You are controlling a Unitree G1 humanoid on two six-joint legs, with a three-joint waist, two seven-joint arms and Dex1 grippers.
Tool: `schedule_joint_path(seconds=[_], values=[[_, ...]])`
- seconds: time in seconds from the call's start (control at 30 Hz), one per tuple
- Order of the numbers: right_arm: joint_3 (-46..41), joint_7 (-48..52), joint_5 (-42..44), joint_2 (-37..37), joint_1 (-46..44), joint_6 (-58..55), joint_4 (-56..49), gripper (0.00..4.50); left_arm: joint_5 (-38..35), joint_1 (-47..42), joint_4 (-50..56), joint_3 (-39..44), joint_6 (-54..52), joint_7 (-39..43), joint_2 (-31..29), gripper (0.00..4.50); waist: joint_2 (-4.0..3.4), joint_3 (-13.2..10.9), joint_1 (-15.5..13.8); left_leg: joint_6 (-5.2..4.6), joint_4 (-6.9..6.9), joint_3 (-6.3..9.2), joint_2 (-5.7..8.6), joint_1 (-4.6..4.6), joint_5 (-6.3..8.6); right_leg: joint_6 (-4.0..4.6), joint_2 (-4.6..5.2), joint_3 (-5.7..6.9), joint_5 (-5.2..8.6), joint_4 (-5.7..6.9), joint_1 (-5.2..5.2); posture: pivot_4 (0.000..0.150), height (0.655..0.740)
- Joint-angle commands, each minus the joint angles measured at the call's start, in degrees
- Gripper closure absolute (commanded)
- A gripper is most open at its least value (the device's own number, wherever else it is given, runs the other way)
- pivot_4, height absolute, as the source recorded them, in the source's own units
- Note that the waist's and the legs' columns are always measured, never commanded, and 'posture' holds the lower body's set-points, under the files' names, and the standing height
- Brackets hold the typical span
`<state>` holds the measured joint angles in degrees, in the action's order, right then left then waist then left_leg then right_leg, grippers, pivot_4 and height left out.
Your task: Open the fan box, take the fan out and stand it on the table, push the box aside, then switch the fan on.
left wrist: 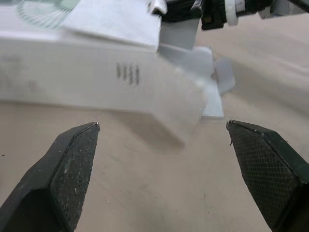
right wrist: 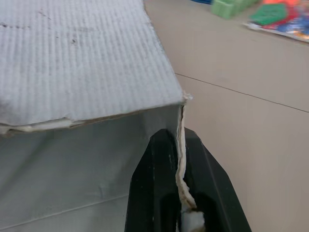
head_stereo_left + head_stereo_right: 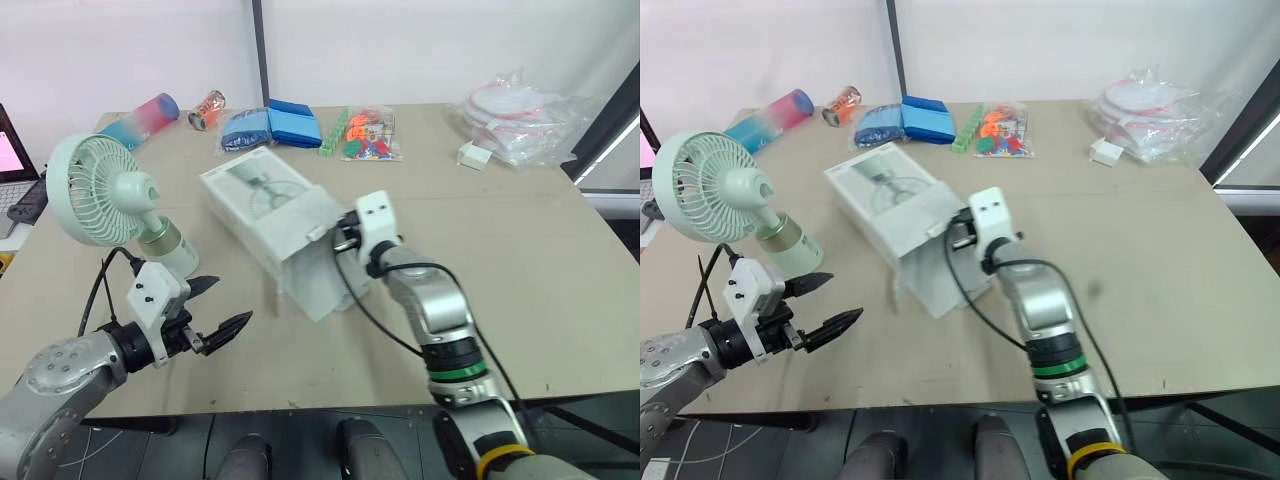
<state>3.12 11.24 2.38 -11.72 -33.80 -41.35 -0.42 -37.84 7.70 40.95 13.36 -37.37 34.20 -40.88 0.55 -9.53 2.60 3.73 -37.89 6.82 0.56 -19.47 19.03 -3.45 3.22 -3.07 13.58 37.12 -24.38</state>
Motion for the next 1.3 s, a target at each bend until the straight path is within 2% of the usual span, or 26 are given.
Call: schedule_joint_path(seconds=[0.03, 0.2, 0.37, 0.73, 0.97, 1.17, 1.3], values=[[-8.4, -1.3, -0.2, -6.3, 1.6, 0.5, 2.1, 4.38, 1.3, -1.0, 0.1, -0.4, 1.8, 0.6, -0.2, 0.00, 0.00, 0.0, 0.0, 0.00, 0.00, 0.00, 0.00, 0.00, 0.00, 0.00, 0.00, 0.00, 0.00, 0.01, 0.00, 0.150, 0.7400], [-17.4, -5.1, -0.4, -12.7, 2.7, 2.4, 8.8, 4.38, 2.2, -1.7, -0.6, -1.2, 2.5, 1.1, 0.0, 0.00, 0.00, 0.0, 0.1, -0.06, 0.00, -0.08, -0.02, 0.09, 0.03, 0.00, -0.03, -0.06, 0.00, 0.01, 0.08, 0.150, 0.7400], [-23.9, -9.3, 0.2, -15.4, 3.5, 3.4, 13.7, 4.38, 2.4, -3.1, -1.1, -2.7, 3.1, 2.7, -0.1, 0.00, 0.03, 0.0, 0.1, -0.09, -0.01, -0.10, -0.02, 0.10, 0.04, 0.00, -0.04, -0.09, 0.00, 0.02, 0.10, 0.150, 0.7400], [-22.1, -6.8, 0.3, -17.3, 5.6, 6.9, 16.8, 4.38, -5.4, -8.6, 2.2, -7.5, -1.9, 10.8, -3.8, 0.00, 0.22, 0.1, 0.0, -0.12, -0.11, -0.06, -0.03, 0.14, 0.05, -0.03, -0.07, -0.10, -0.01, 0.00, 0.27, 0.150, 0.7400], [-23.1, -6.8, 0.1, -20.6, 6.5, 7.8, 17.0, 4.38, -2.6, -11.6, -0.6, -9.3, 0.7, 12.6, -4.1, 0.00, 0.20, 0.2, -0.2, -0.12, -0.11, -0.05, -0.02, 0.15, 0.05, -0.03, -0.08, -0.09, -0.01, -0.04, 0.32, 0.150, 0.7400], [-23.8, -5.3, 2.3, -20.9, 7.6, 7.6, 13.1, 4.38, 2.2, -13.4, -4.4, -11.3, 4.8, 13.4, -2.8, 0.00, 0.20, 0.2, -0.2, -0.13, -0.11, -0.06, -0.02, 0.16, 0.05, -0.03, -0.08, -0.09, -0.01, -0.05, 0.33, 0.150, 0.7400], [-21.9, -0.7, 3.2, -21.9, 9.1, 10.5, 9.6, 3.19, 3.5, -14.3, -5.7, -11.7, 5.9, 13.5, -2.1, 0.00, 0.16, 0.1, -0.2, -0.14, -0.11, -0.07, -0.03, 0.15, 0.06, -0.03, -0.09, -0.09, -0.01, -0.06, 0.32, 0.150, 0.7400]])
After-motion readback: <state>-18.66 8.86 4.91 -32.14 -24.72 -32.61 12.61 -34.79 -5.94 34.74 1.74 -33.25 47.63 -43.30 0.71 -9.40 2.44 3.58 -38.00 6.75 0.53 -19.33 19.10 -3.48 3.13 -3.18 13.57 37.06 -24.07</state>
